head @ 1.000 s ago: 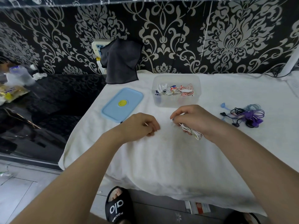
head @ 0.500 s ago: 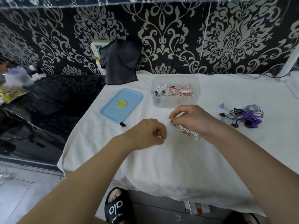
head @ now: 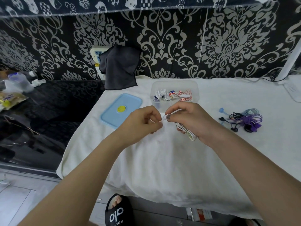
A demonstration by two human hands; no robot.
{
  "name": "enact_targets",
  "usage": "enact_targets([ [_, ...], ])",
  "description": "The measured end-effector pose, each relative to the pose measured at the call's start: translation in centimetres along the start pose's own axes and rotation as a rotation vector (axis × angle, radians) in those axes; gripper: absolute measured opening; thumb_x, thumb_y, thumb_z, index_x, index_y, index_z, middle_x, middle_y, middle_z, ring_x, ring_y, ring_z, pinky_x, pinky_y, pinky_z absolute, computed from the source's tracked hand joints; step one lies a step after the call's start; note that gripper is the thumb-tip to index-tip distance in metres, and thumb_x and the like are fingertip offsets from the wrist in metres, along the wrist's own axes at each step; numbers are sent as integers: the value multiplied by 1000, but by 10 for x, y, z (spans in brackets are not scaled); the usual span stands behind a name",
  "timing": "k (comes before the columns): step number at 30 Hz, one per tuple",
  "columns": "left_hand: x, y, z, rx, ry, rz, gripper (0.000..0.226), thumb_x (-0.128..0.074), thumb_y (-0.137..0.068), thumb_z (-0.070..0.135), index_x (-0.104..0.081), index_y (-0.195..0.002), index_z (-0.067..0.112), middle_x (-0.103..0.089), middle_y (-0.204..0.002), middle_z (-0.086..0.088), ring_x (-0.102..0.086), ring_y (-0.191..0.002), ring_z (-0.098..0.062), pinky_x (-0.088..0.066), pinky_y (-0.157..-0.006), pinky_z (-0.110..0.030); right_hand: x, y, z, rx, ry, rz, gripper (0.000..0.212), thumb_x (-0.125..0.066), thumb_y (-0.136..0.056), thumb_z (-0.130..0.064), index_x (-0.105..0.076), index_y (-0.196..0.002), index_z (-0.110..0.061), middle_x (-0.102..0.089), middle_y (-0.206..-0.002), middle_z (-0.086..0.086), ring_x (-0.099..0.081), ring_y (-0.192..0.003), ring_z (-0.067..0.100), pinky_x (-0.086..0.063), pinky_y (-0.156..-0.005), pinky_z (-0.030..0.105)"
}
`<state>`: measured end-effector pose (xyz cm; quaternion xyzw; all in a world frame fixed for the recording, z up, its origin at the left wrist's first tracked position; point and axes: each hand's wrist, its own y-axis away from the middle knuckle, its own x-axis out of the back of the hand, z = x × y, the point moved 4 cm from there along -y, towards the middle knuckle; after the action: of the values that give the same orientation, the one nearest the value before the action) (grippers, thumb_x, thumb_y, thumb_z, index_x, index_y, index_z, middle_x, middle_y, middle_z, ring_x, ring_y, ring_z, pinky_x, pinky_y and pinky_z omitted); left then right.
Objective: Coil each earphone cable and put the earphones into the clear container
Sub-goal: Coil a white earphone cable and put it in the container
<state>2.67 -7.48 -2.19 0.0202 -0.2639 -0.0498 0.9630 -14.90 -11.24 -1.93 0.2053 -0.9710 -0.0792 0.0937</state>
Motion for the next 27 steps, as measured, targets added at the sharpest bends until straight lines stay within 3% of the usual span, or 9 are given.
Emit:
enact_targets([
  [4,1,-1,1,27,31,7,12,-73,-87,8,-67,-87,18,-68,-74,8,-61,-66,-14,-57,-72,-35,-2,1,-3,23,18,2,8,-73,-85,-10,-73,-91,-15,-60,-61,-3,-47,-50,12,-42,-52,28],
  [10,1,0,5,44,57,7,13,-74,-87,9,-67,-86,20,-68,-77,6,-58,-64,-12,-53,-67,-26,-5,1,-5,38,31,-6,7,-73,-84,-10,-73,-89,-16,-63,-69,4,-48,-52,12,-43,-54,30],
  [17,2,2,9,51,87,-3,14,-72,-85,4,-68,-92,15,-69,-78,2,-58,-68,-13,-51,-69,-32,-5,-1,-4,46,43,30,7,-73,-84,-11,-73,-88,-17,-66,-72,10,-50,-57,16,-44,-56,30],
  [21,3,2,10,30,93,9,16,-69,-87,1,-68,-91,16,-69,-77,4,-60,-71,-15,-51,-69,-33,-5,-1,-5,36,22,47,7,-73,-84,-11,-74,-87,-18,-74,-86,16,-51,-59,15,-42,-56,27],
  [27,5,0,12,-6,88,44,12,-71,-88,4,-67,-94,15,-67,-77,6,-57,-67,-13,-54,-69,-32,-4,-1,-6,11,-42,48,8,-72,-82,-8,-74,-86,-15,-67,-71,6,-48,-50,14,-41,-51,26],
])
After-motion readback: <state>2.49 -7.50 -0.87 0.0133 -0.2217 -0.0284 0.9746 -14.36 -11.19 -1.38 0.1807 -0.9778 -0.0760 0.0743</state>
